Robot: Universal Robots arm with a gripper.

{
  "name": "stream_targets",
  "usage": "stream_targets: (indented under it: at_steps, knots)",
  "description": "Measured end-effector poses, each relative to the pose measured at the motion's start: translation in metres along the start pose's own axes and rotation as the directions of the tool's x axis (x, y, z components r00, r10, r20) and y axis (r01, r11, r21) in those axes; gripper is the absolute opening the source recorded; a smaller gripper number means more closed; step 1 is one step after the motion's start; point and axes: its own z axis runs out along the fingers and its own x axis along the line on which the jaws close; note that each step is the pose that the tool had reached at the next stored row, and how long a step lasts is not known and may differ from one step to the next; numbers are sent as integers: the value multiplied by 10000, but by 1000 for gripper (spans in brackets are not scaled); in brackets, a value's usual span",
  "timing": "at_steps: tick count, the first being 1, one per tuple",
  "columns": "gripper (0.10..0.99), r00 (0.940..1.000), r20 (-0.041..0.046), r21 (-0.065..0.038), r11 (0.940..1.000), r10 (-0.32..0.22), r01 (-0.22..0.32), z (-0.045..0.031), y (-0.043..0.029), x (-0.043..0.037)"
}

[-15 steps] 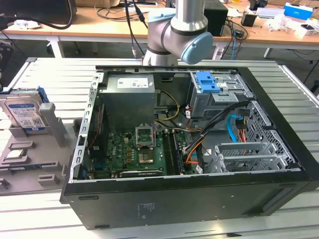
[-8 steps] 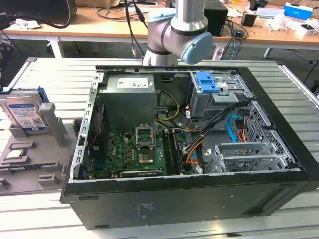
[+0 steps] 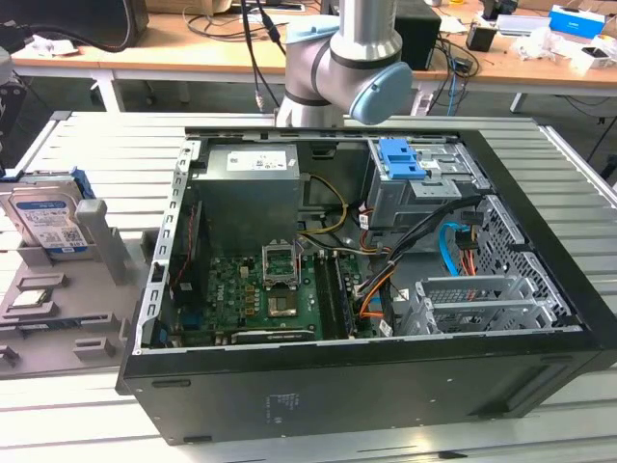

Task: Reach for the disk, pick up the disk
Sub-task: 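Pick up the disk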

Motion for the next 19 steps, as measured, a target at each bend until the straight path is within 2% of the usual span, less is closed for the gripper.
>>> stream_targets:
  at_steps: [7,12,19]
  knots:
    - [106,9965,-33,0,9965,-839,839,0,0,0]
    - [106,9904,-53,-3,9904,-1385,1385,0,0,0]
    - [106,9782,-80,-7,9782,-2075,2075,0,0,0]
